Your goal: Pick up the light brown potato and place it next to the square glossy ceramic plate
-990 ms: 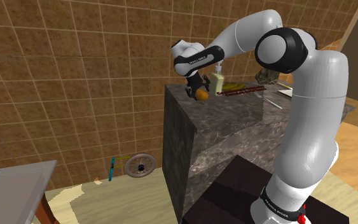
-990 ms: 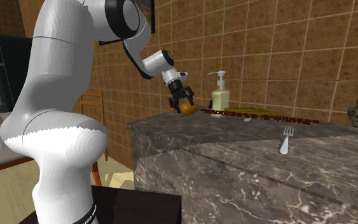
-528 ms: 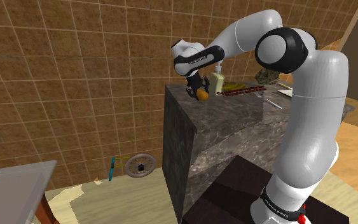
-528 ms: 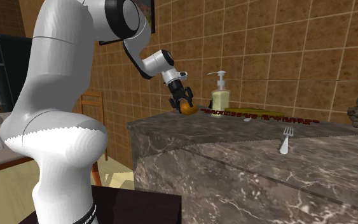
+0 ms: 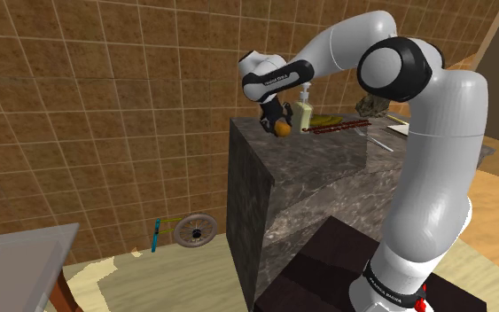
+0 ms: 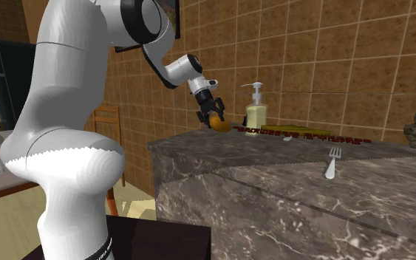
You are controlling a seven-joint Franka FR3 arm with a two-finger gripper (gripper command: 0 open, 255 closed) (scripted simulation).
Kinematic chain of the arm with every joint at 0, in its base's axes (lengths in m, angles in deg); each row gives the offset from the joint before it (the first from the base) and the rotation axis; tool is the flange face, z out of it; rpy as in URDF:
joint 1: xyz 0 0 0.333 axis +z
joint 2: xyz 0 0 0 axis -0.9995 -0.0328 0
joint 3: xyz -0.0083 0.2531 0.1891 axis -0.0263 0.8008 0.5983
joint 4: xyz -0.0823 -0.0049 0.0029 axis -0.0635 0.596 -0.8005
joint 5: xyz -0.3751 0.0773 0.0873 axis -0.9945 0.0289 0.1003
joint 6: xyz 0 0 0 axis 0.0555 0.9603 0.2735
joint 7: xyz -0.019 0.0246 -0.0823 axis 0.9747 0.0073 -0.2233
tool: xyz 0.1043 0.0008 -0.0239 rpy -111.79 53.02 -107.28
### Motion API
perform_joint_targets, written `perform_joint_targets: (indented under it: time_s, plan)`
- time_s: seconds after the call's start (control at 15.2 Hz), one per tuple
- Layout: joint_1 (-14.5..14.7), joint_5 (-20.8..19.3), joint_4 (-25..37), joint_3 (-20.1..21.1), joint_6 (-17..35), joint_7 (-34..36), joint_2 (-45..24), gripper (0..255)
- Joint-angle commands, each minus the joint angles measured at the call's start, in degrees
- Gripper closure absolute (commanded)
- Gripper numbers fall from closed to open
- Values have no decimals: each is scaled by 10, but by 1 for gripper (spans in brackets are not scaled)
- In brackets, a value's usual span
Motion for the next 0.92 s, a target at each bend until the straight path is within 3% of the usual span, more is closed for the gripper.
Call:
perform_joint_targets:
  time_s: [0.0,0.86]
  plan:
    - [1,1,12,0,-13,-6,2,255]
    - [6,3,95,2,-95,-48,12,255]
